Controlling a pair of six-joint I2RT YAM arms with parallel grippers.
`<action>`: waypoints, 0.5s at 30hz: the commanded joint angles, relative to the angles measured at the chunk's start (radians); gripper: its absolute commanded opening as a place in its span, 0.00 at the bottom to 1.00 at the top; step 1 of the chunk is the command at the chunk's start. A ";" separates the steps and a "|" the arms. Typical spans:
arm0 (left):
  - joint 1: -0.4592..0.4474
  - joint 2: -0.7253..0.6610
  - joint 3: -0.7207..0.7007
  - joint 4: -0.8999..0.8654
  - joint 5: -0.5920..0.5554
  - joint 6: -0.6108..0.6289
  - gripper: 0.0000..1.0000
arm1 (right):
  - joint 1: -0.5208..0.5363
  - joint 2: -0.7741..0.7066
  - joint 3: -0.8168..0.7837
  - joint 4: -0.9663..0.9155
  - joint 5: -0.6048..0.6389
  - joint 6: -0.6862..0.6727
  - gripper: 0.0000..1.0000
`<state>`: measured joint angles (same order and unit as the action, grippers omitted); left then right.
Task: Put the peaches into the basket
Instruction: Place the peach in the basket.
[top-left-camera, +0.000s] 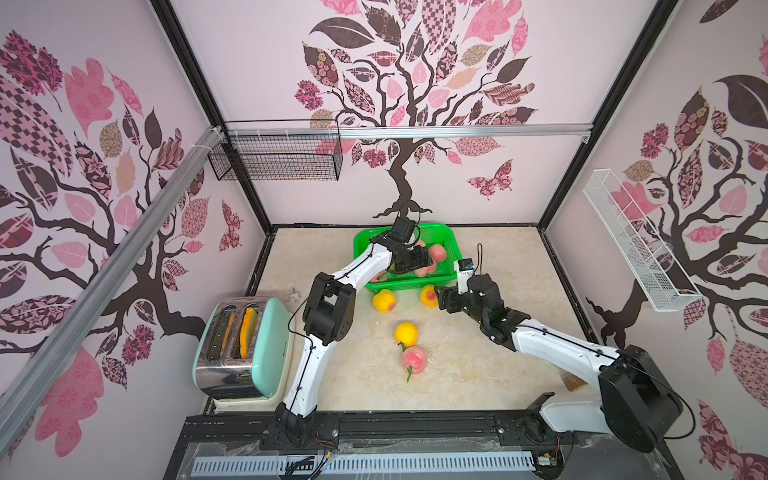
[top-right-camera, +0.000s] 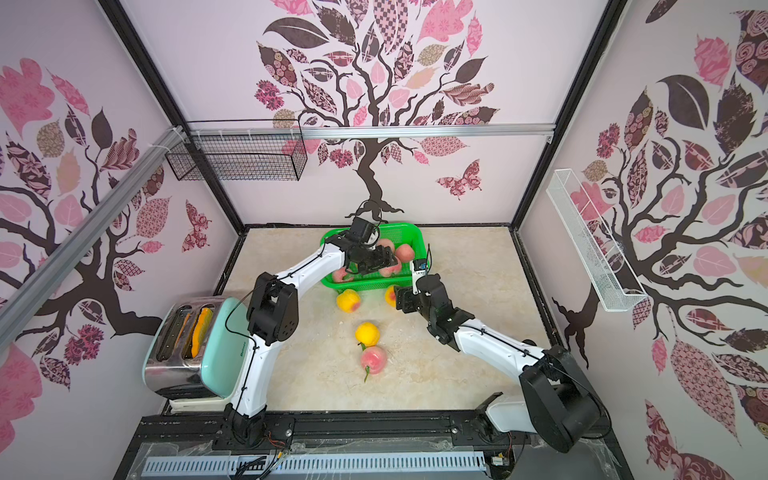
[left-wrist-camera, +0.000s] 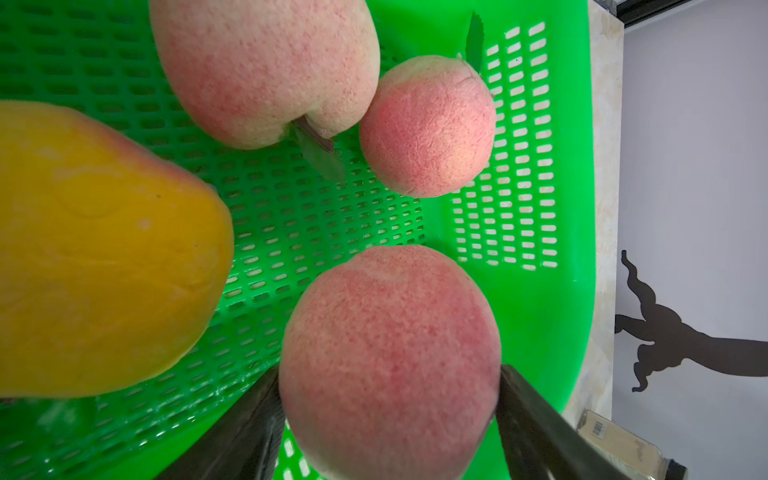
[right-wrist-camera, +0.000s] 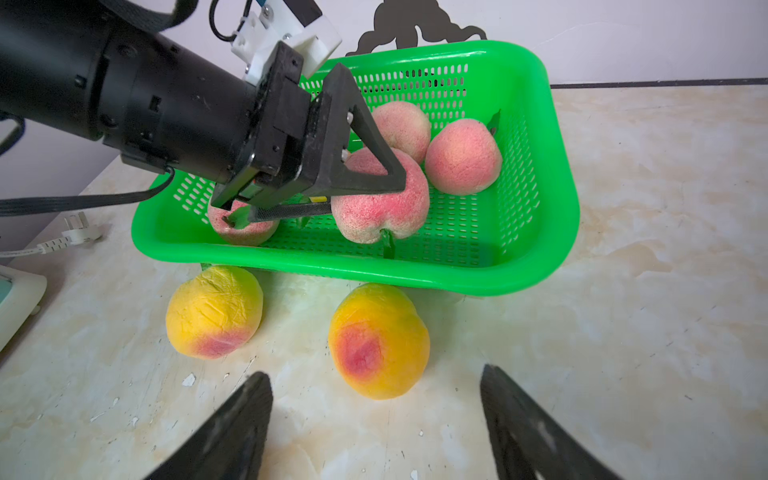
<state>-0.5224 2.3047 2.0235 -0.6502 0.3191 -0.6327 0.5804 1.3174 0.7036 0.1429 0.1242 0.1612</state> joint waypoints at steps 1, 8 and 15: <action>-0.001 0.025 0.018 -0.003 0.000 -0.007 0.80 | 0.005 -0.017 -0.017 0.000 0.002 0.007 0.81; -0.001 0.027 0.013 0.016 0.016 -0.019 0.84 | 0.004 -0.018 -0.017 -0.002 0.005 0.006 0.81; -0.001 0.008 0.000 0.024 -0.005 -0.022 0.87 | 0.004 -0.018 -0.015 0.000 0.004 0.006 0.81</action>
<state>-0.5224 2.3047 2.0235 -0.6395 0.3222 -0.6575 0.5804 1.3174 0.7036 0.1429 0.1242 0.1612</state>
